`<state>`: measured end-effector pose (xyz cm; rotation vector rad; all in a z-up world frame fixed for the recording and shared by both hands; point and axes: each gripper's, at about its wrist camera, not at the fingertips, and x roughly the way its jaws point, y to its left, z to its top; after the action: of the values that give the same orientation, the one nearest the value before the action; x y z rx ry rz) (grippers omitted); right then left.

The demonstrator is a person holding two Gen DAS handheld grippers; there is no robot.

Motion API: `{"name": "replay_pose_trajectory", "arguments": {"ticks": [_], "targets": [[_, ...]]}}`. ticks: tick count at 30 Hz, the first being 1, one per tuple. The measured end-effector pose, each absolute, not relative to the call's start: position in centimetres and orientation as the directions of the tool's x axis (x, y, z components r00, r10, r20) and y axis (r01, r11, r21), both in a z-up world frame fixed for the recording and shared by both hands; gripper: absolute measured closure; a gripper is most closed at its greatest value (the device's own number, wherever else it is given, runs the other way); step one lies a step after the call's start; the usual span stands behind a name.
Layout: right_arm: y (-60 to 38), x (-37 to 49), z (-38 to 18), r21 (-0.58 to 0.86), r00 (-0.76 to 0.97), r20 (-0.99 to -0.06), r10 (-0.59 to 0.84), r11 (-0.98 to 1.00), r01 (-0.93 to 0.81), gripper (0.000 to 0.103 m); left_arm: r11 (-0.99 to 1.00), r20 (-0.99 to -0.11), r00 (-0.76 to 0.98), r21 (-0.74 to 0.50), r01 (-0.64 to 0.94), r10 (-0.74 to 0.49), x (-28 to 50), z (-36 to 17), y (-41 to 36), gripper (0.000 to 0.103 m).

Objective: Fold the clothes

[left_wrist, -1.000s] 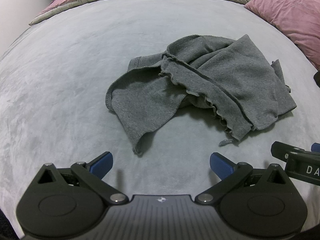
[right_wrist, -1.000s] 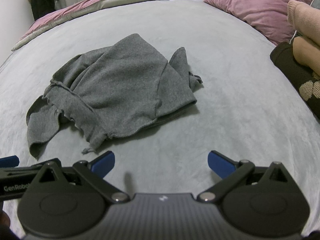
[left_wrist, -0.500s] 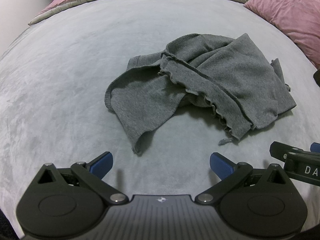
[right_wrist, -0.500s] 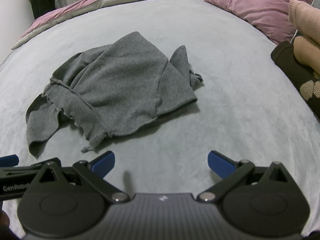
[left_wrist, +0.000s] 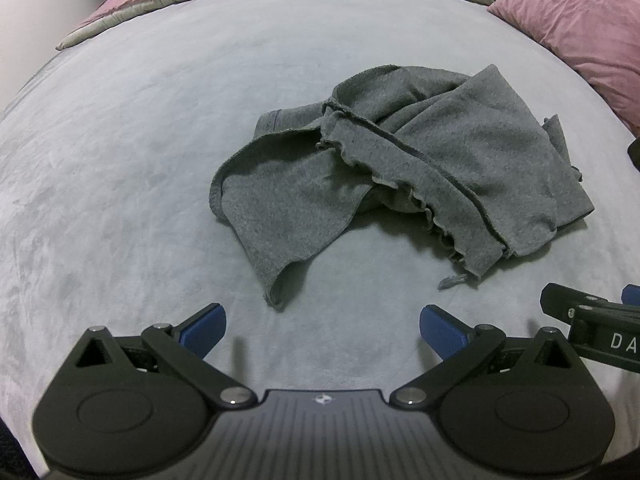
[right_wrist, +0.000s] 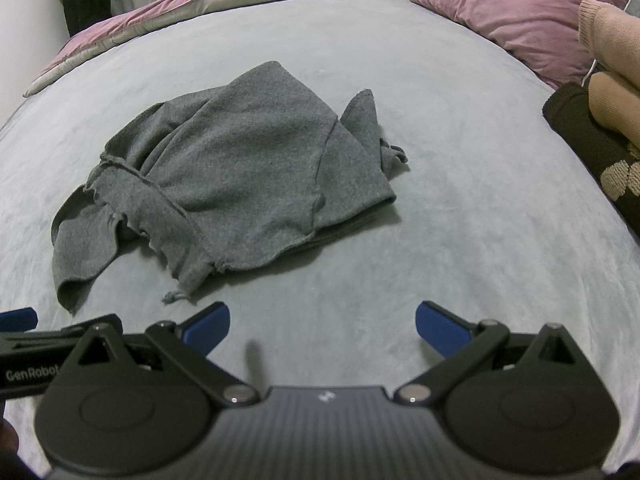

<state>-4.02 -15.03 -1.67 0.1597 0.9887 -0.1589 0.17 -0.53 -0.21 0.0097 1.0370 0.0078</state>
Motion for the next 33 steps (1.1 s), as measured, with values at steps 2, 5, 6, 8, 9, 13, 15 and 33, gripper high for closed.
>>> {"name": "replay_pose_trajectory", "arguments": {"ticks": [2,5,6,8,9,13,15,33], "targets": [[-15.0,-4.0,-1.7,0.062,0.540,-0.840,-0.060,0.977,0.205,0.000,1.000,-0.861,0.509,0.012,-0.002,0.011,0.2,-0.2,-0.5,0.000],[-15.0,-4.0,-1.7,0.060,0.539,-0.840,-0.060,0.977,0.203,0.000,1.000,-0.861,0.509,0.013,-0.001,0.011,0.1,-0.2,-0.5,0.000],[-15.0,-4.0,-1.7,0.060,0.539,-0.840,-0.061,0.977,0.203,0.000,1.000,-0.861,0.508,0.013,0.000,0.011,0.2,-0.2,-0.5,0.000],[-15.0,-4.0,-1.7,0.060,0.539,-0.840,-0.061,0.977,0.203,0.000,1.000,-0.862,0.507,0.013,0.001,0.011,0.2,-0.3,-0.5,0.000],[-15.0,-4.0,-1.7,0.059,0.539,-0.840,-0.061,0.977,0.203,0.000,1.000,-0.862,0.506,0.013,0.001,0.011,0.2,-0.3,-0.5,0.000],[-15.0,-3.9,-1.8,0.062,0.541,-0.839,-0.057,0.978,0.200,0.000,1.000,-0.863,0.504,0.018,-0.011,0.021,0.5,-0.5,-0.1,0.000],[-15.0,-3.9,-1.8,0.068,0.542,-0.839,-0.051,0.978,0.198,0.000,1.000,-0.865,0.501,0.024,-0.017,0.030,0.6,-0.6,0.1,0.000],[-13.6,-0.3,-2.4,0.089,0.557,-0.830,0.013,0.990,0.111,0.000,0.999,-0.860,0.509,0.016,-0.031,0.030,3.9,-1.1,2.4,0.000]]}}
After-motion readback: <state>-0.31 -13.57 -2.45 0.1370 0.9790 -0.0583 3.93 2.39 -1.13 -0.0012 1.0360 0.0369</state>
